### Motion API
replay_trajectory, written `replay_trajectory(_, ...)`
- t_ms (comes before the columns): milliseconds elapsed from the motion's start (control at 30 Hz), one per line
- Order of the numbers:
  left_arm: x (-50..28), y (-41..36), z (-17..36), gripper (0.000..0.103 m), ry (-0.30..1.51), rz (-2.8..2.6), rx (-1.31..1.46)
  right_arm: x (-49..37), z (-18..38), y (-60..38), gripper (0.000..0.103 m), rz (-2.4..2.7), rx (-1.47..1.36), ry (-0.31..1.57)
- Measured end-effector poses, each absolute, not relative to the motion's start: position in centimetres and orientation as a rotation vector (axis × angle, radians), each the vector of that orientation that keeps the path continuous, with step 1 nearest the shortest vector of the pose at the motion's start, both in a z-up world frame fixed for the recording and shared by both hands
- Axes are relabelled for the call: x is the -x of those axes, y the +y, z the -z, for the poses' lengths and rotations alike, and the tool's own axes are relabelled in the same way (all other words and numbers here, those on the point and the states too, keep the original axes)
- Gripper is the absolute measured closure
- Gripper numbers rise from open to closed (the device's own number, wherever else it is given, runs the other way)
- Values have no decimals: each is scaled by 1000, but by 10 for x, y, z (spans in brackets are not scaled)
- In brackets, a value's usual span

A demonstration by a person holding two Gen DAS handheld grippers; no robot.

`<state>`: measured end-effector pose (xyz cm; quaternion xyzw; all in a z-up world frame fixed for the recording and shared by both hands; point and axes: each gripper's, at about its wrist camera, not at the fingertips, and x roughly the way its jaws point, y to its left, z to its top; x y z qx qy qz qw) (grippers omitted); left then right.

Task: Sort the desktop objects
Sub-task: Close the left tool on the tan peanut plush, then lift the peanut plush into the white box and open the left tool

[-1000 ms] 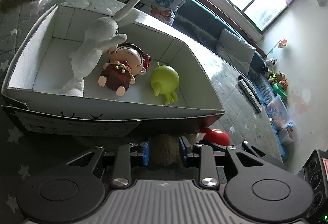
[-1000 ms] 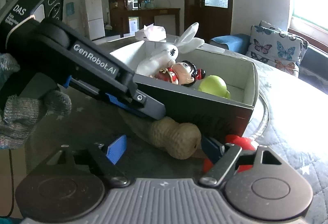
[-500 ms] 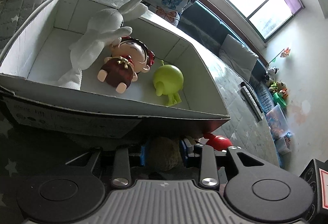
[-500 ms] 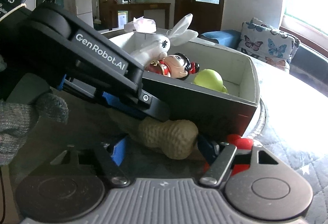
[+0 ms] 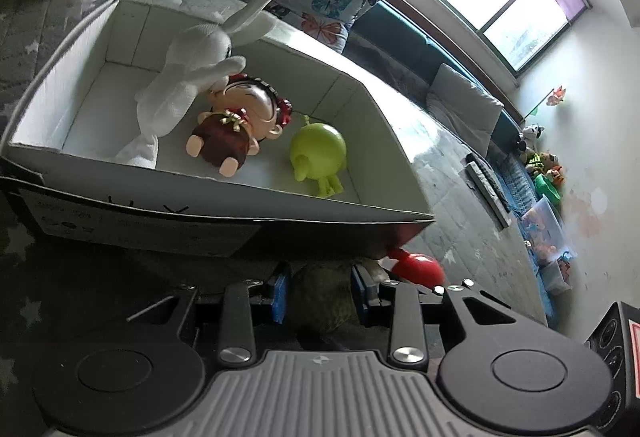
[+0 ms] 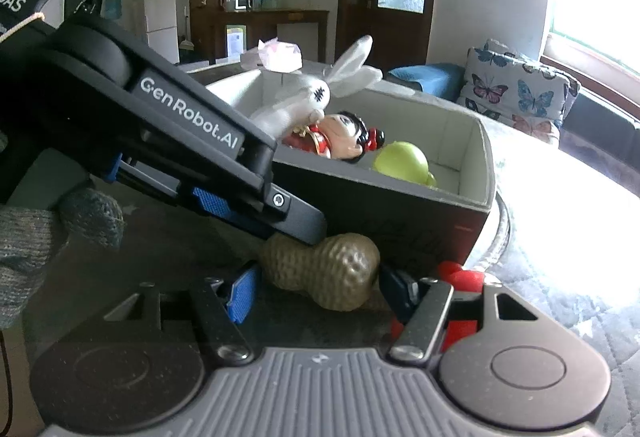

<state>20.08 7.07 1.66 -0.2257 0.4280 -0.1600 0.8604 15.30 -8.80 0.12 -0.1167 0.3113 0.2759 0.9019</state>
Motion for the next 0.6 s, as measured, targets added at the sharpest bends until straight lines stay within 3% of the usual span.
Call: replay_trajectory(600, -222, 80, -92, 69, 730, 345, 467, -181, -74, -87, 37, -608, 235, 497)
